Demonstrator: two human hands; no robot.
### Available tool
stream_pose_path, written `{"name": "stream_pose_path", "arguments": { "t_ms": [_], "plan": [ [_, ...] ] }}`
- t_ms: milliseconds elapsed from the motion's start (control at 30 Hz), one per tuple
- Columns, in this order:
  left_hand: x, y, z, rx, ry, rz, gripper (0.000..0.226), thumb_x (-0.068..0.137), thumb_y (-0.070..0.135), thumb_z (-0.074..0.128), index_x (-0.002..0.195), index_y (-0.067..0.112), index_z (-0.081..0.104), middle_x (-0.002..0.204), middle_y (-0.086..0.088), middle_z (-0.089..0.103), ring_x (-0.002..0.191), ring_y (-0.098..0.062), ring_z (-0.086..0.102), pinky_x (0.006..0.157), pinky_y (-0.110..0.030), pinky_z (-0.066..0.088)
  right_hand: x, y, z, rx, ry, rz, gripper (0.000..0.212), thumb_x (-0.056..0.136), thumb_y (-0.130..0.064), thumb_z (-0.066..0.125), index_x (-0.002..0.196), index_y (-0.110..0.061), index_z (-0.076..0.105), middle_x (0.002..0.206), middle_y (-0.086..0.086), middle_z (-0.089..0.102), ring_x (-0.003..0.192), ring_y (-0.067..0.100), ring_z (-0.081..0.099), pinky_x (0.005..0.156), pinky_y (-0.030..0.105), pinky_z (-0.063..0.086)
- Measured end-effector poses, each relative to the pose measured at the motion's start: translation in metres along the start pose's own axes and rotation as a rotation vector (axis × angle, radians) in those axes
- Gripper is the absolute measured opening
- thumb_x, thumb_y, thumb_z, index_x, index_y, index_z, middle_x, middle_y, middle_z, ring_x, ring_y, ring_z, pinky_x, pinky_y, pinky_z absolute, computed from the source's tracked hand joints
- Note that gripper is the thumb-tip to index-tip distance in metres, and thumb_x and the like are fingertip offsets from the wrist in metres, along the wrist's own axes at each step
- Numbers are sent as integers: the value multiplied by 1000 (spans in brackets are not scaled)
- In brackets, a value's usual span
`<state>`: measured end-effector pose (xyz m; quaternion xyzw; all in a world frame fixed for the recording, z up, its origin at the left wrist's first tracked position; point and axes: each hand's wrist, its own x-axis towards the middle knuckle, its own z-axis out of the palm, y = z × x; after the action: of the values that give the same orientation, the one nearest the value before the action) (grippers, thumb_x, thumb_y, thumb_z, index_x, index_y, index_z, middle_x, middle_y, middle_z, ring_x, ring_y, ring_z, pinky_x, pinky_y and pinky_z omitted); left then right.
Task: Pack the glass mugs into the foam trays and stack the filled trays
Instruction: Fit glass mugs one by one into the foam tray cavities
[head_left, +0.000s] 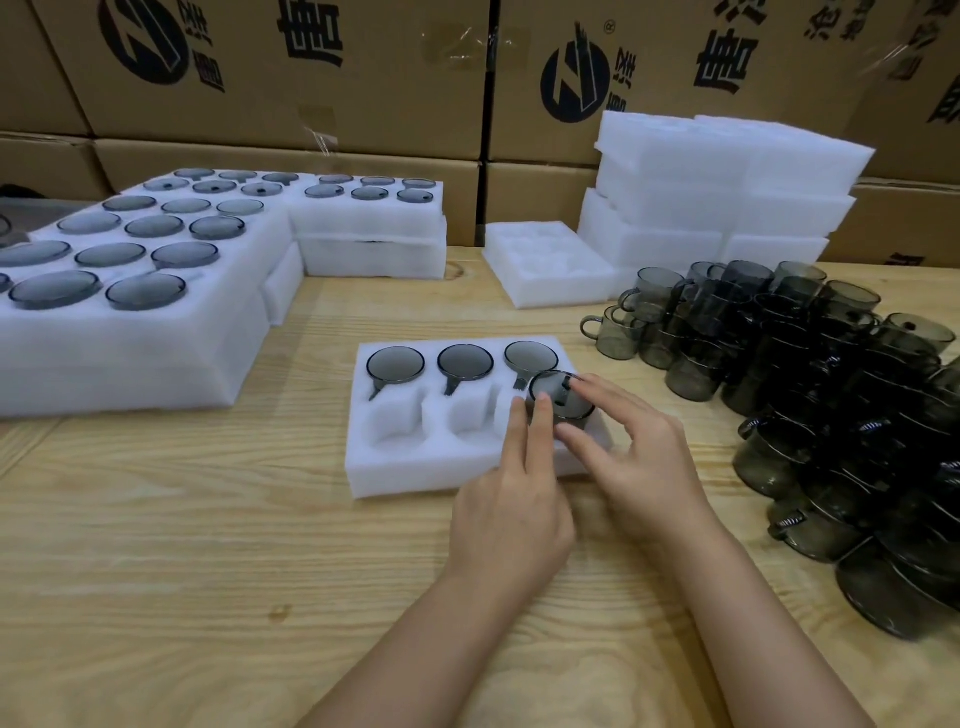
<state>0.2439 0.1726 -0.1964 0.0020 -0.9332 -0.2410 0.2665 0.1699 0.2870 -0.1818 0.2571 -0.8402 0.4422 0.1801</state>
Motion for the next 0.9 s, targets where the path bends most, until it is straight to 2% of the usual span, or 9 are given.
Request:
{"name": "stream_pose_path", "arguments": {
  "t_ms": [100,167,233,300,367,500,667,800,900],
  "plan": [
    [-1,-1,2,-41,-12,-23,70,68,5,68,135,-2,49,137,-20,53,44,-30,60,37,-25,39,9,-8,-4,71,86,29,44,85,-33,52,120,-10,62,120,-5,60,117,9,52,100,18,36],
    [-1,-1,3,-91,-4,-58,71,74,6,61,142,0,39,142,-16,49,53,-32,63,43,-26,38,30,-17,1,45,66,72,50,92,-39,39,133,-12,50,136,-1,51,131,13,40,106,19,26],
    [0,0,5,-138,5,-90,73,82,6,55,149,6,24,151,-11,37,73,-34,66,52,-29,39,56,-20,12,-159,-133,69,56,98,-46,31,145,-14,33,153,3,28,144,17,13,111,23,8],
    [-2,-1,6,-174,17,-116,77,87,8,51,149,19,7,156,-5,28,88,-33,65,58,-30,39,74,-20,25,-389,-366,81,62,97,-53,23,150,-20,17,159,1,2,145,18,-11,115,35,-4],
    [-3,-4,7,-194,-1,-138,80,90,12,47,141,32,-11,159,-1,21,94,-29,63,61,-30,36,78,-15,36,-504,-490,108,64,95,-58,16,151,-27,9,159,-2,-8,143,17,-20,114,43,-9],
    [0,-4,9,-143,-48,-175,88,87,18,46,148,23,-17,162,6,-2,96,-26,62,61,-32,37,66,-7,47,-585,-539,145,58,95,-59,11,148,-38,8,159,-8,-8,144,16,-15,110,51,-16],
    [0,-2,10,-123,-57,-177,93,86,20,47,143,26,-26,161,6,-11,91,-30,64,58,-35,42,69,-10,50,-603,-590,189,57,96,-58,11,149,-39,6,159,-7,-8,145,19,-12,112,55,-9],
    [-4,1,12,-64,-71,-152,93,88,23,46,133,32,-34,161,0,-11,90,-29,64,57,-33,40,72,-10,49,-592,-625,219,58,95,-59,12,149,-38,4,158,-6,-10,145,21,-14,112,56,-7],
    [-6,-1,11,-15,-78,-148,88,88,23,47,149,24,-16,162,-2,2,88,-28,64,57,-31,38,75,-7,46,-481,-645,256,60,95,-61,14,149,-37,4,158,-6,-11,144,21,-16,112,54,-6]
  ]
}}
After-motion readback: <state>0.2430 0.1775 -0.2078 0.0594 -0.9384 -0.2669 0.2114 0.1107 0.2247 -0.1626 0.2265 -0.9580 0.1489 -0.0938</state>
